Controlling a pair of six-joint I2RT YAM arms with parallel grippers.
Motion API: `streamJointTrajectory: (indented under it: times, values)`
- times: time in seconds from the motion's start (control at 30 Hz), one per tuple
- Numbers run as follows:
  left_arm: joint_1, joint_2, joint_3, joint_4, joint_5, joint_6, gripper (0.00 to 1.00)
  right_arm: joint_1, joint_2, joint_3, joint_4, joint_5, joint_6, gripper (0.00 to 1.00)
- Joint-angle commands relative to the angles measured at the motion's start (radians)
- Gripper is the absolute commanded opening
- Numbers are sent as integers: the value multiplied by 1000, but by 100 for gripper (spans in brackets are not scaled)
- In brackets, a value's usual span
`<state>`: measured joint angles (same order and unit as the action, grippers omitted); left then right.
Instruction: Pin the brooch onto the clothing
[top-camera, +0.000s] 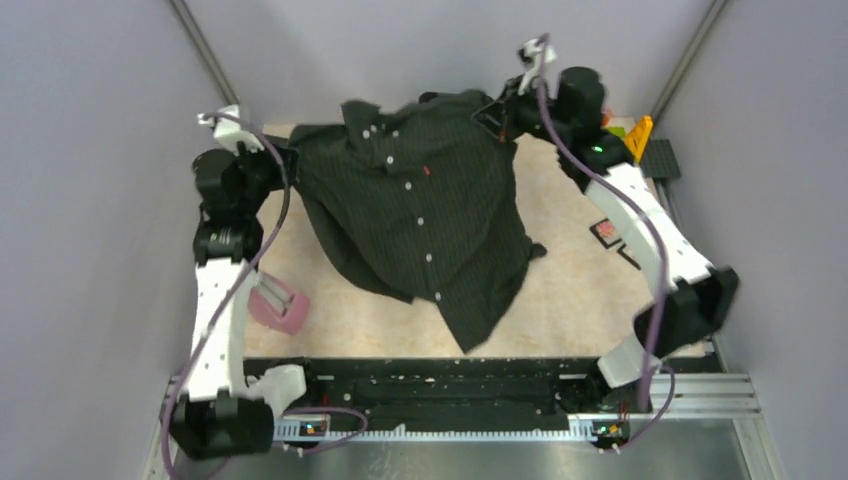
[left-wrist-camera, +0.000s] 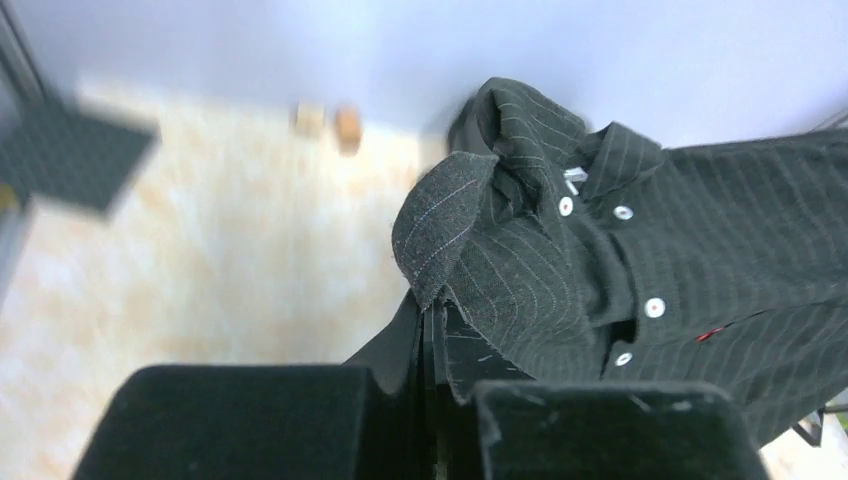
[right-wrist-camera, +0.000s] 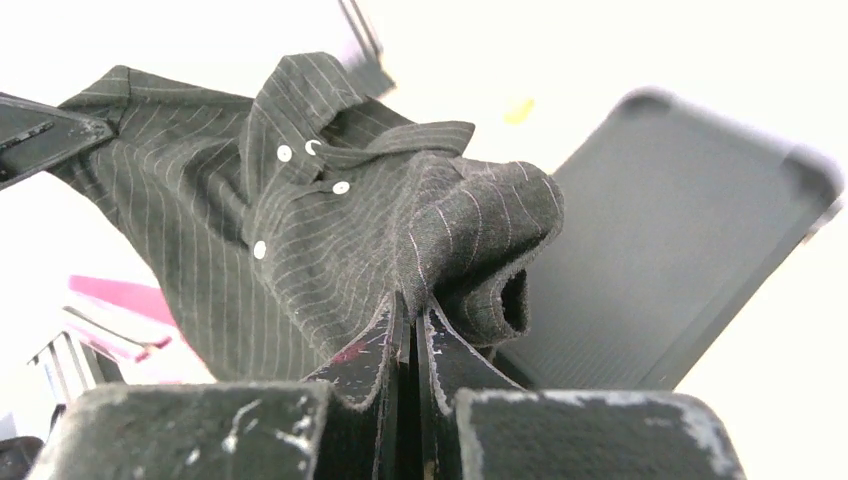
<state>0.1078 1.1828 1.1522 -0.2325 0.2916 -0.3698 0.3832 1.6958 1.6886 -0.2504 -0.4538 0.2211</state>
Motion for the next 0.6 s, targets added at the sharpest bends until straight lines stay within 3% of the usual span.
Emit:
streamJointTrajectory:
  times: [0.0,0.2,0.4,0.57]
  values:
    - [-2,-250,-16,186,81,130,0,-1,-357,-78,187,8,-65,0]
    - [-3,-338,244,17,234,169,0,-1,-658,-116,242,20,-92,0]
    - [-3,-358,536,-164,273,159,0,-1,-801,-57,202,28,-82,0]
    - [-3,-378,638,-213,295,120,0,0,-889,-59,187,35,-57,0]
